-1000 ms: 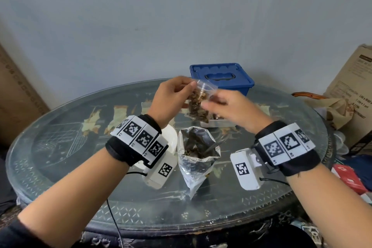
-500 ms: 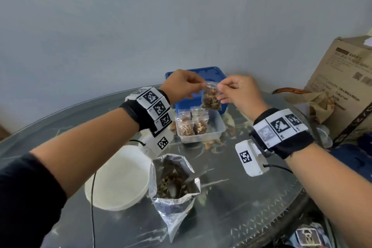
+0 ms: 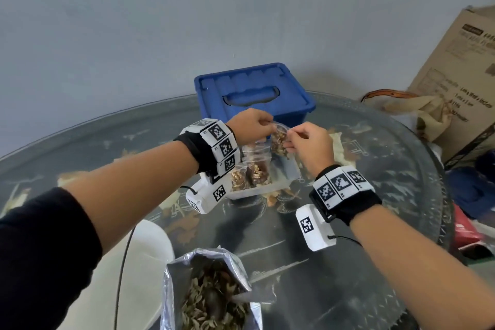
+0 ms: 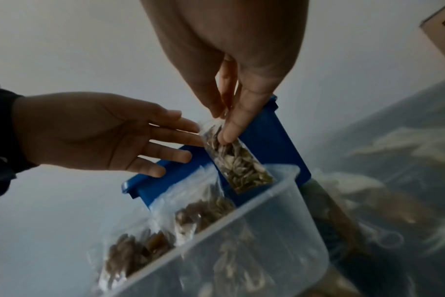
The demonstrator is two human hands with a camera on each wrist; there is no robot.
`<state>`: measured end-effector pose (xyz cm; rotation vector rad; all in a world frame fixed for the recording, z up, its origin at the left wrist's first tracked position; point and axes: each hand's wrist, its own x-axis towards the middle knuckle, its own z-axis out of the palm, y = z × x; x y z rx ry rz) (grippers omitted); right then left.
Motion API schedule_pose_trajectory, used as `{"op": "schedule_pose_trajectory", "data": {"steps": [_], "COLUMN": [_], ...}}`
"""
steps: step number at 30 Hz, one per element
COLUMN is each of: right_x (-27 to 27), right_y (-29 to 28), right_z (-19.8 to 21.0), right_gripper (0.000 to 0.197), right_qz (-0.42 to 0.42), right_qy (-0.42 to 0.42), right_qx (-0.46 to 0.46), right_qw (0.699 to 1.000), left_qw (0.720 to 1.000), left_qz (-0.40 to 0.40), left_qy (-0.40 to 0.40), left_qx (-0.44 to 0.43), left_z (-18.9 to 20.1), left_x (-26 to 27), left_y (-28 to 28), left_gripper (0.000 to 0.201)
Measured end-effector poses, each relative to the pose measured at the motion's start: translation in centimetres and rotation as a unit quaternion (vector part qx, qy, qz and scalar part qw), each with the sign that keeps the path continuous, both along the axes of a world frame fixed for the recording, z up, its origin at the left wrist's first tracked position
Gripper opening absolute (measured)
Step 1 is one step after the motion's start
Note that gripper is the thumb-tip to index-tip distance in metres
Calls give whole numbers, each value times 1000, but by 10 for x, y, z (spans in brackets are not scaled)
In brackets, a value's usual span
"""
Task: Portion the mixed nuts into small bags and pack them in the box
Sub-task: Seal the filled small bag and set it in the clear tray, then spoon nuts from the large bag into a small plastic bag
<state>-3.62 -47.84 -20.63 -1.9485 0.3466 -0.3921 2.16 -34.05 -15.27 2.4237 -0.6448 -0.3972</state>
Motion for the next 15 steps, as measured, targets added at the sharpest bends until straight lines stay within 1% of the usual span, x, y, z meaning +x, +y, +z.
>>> {"op": "schedule_pose_trajectory", "data": {"steps": [2,4,7,9,11,12,15], "right_x": [8,13,18,21,21,20,14], "right_y": [-1,-2,-2,-3,-2,-2,-2], "right_z": [-13,-23,-32,-37,-37,-35,-24], "right_gripper": [17,12,12,10,4,10,29], "right_qz": [-1,2,8,15,23,22,24], "right_qy": [16,26,40,58,72,76,78], "right_qx": [0,-9,10,10,9,0,-73], "right_qw": [1000,1000,999,998,997,997,994], "left_qw": [1000,999,998,998,998,998,998], "left_qz": [-11,-17,-18,-16,-15,-17,-29], "left_qy": [15,25,33,36,38,35,-3], "left_qx": [23,38,52,51,44,44,61], "left_z": [-9,-18,-27,-28,-27,-25,-16], "left_x": [2,4,6,7,7,6,1], "left_y": [-1,-2,-4,-4,-3,-2,4], "left_gripper": [47,48,54,55,54,53,49]}}
